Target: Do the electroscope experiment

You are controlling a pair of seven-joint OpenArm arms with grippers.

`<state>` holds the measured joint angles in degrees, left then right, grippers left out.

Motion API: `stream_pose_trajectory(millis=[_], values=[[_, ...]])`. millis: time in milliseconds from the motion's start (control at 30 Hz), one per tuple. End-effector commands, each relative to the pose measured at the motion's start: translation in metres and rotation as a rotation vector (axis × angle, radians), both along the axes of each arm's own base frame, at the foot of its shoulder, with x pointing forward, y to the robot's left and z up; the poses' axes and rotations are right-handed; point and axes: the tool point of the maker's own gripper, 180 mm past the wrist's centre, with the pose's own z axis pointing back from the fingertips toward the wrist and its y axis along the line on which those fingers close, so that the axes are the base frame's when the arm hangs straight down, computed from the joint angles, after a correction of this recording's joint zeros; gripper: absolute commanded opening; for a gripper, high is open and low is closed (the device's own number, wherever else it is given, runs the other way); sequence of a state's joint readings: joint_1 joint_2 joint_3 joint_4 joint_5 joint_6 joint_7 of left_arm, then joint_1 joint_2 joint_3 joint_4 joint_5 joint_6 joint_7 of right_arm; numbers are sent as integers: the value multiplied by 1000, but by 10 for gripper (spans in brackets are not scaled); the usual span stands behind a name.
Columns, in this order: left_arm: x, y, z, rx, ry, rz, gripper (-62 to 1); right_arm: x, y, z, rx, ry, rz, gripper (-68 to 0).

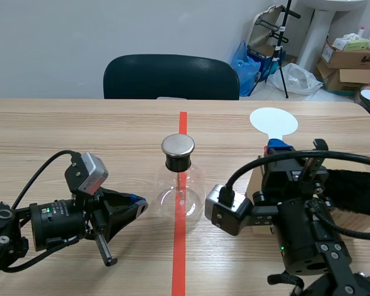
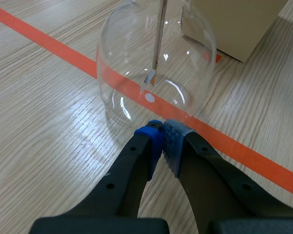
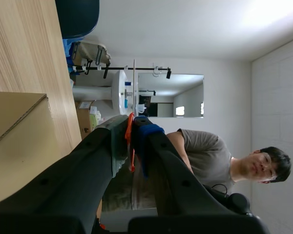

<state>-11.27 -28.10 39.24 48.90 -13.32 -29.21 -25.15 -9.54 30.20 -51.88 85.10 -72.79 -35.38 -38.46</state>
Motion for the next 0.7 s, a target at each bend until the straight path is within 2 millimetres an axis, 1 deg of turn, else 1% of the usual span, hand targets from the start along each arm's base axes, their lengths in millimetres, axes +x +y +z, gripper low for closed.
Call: stream_pose_trajectory(millis=[0, 667], values=[[5, -3, 13, -33, -29, 0, -578, 5, -3, 9, -4, -34, 2, -665], [5, -3, 13, -33, -29, 0, -578, 5, -1, 9, -5, -35, 9, -665]])
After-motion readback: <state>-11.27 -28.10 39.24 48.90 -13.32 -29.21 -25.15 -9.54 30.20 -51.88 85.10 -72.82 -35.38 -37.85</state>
